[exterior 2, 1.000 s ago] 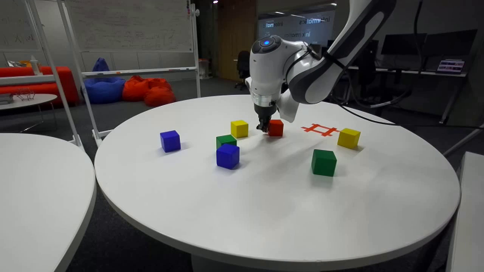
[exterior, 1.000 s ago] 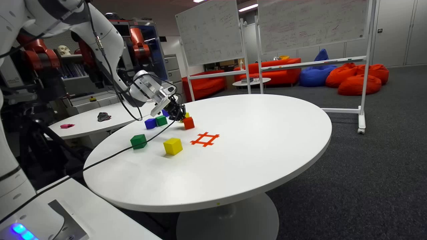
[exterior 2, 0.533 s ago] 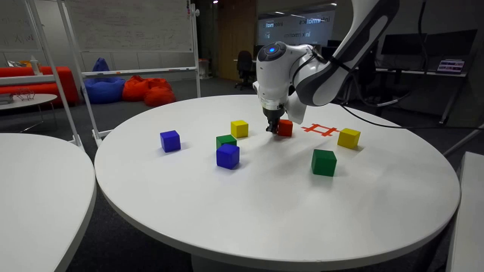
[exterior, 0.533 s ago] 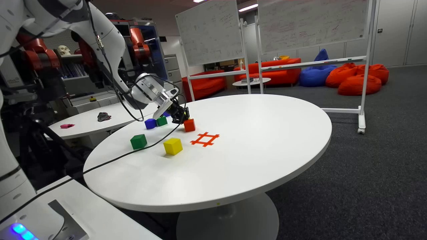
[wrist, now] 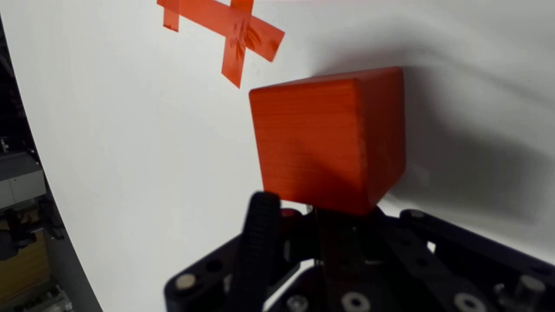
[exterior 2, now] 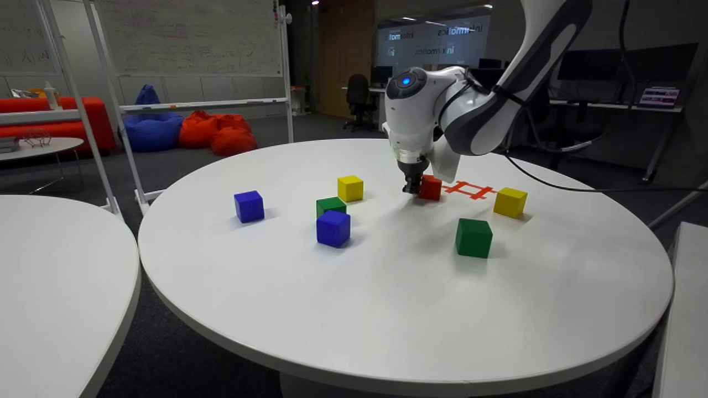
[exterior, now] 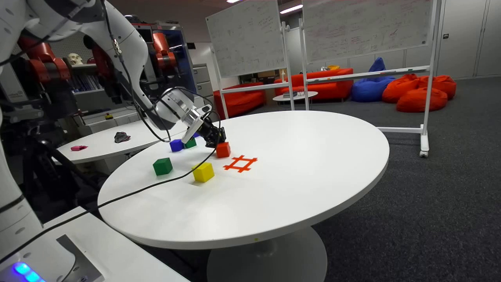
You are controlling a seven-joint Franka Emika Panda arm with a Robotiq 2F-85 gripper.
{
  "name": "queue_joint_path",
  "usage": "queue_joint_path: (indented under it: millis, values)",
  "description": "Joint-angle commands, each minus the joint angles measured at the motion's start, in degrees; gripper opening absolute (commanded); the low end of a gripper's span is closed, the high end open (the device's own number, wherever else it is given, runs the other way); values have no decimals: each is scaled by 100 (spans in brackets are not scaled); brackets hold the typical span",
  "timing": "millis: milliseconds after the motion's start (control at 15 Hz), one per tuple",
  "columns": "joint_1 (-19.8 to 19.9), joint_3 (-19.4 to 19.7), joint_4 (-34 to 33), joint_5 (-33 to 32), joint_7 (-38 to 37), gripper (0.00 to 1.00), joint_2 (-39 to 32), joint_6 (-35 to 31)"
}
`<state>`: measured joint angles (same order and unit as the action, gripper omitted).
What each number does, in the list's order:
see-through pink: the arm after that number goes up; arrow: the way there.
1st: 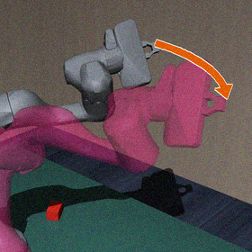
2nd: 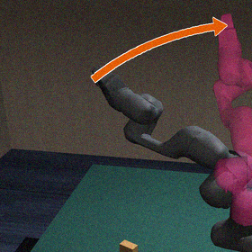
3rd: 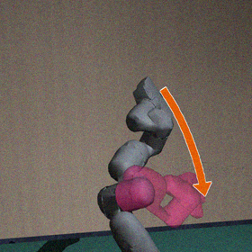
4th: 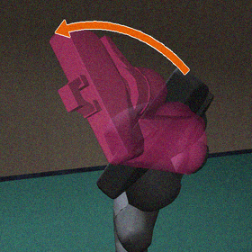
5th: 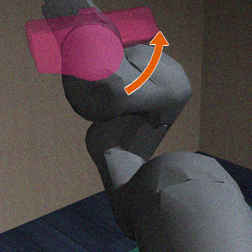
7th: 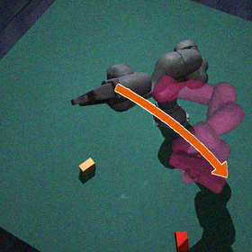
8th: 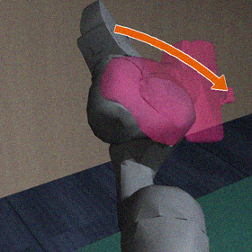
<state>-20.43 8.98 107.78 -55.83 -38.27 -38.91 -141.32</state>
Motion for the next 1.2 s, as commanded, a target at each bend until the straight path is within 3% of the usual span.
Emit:
queue_joint_path:
  millis: [0,267,333,467,1133]
  values:
    - [150,-43,543,-353,-384,0,288,239]
    - [354,-150,813,-597,-684,0,409,438]
    - [405,-260,429,-551,-539,1,221,495]
    - [461,-273,512,-590,-579,1,266,495]
    - [471,-279,523,-591,-579,1,272,499]
